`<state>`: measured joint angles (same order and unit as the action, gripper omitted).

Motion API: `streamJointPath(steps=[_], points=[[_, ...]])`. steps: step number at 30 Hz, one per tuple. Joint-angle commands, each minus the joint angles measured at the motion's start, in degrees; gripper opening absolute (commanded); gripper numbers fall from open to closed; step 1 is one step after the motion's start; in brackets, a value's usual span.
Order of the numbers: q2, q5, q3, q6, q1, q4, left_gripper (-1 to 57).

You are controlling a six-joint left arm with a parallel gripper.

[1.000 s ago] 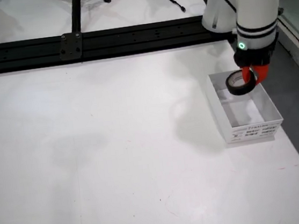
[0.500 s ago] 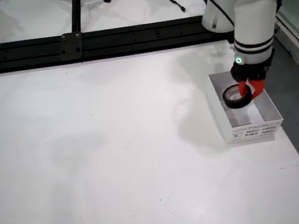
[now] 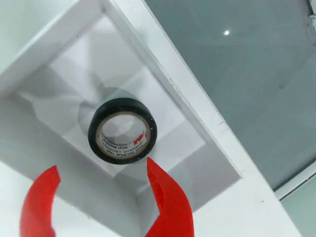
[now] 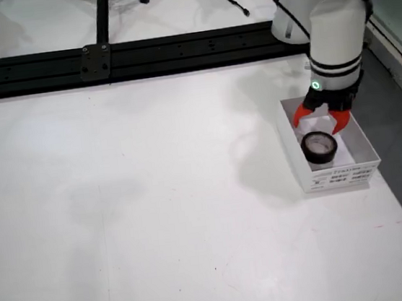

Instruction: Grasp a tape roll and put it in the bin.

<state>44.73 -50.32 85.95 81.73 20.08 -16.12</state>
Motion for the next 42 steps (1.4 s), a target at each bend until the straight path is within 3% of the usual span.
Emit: streamJointPath(steps=[1, 3, 4, 12, 17, 30, 42], points=[[0.53, -0.66, -0.08, 0.09, 0.92, -0.05, 15.9], [0.27, -1.54, -0.17, 0.09, 1.36, -0.32, 0.1], [-0.17, -2.24, -0.17, 0.09, 1.63, -0.67, -0.6], [-11.69, -12.96, -0.26, 0.09, 5.4, -6.47, -0.6], [-19.68, -16.74, -0.26, 0.09, 8.74, -7.44, -0.6], [-33.75, -17.18, -0.43, 0.09, 23.07, -8.14, 1.0], [-37.35, -17.18, -0.43, 0.09, 40.21, -6.73, -0.4]])
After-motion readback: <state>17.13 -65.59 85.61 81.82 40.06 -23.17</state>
